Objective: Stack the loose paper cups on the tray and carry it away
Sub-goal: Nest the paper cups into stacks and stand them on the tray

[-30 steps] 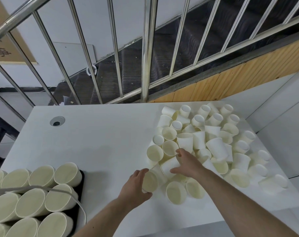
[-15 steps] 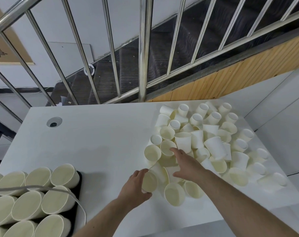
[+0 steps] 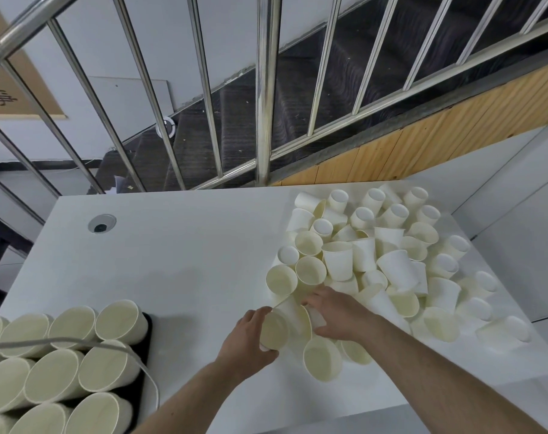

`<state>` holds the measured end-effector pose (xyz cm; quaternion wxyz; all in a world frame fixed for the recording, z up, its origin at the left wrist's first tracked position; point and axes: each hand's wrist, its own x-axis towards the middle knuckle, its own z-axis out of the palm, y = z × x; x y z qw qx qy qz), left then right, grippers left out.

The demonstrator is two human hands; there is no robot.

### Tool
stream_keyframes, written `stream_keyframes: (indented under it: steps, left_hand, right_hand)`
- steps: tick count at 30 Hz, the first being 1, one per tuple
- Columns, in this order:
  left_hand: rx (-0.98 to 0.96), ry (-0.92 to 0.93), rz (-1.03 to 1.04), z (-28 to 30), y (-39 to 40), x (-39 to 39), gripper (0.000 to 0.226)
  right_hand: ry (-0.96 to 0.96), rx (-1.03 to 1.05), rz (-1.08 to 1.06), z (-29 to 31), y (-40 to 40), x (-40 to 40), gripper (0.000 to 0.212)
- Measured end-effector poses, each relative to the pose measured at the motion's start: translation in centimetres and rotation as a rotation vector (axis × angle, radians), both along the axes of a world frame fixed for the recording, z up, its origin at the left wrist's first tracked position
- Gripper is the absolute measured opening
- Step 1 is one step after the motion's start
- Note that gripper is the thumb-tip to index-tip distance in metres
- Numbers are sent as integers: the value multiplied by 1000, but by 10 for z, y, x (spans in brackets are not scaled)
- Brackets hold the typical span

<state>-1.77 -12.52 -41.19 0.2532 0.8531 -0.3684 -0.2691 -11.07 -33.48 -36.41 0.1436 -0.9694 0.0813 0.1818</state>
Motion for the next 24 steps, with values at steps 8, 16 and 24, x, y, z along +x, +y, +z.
stream_keyframes:
  steps: [8,16,24]
  left_hand:
    - [-25,0,33,-2,6,2,81]
    - [-29,-11,91,1,24,11,80]
    - [3,-11,135,-2,40,17,82]
  right_hand:
    - [-114,-21,-66,9,18,11,45]
    - [-34,-161,-25,-1,57,28,53]
    - [58,-204,-7,-5,68,37,44]
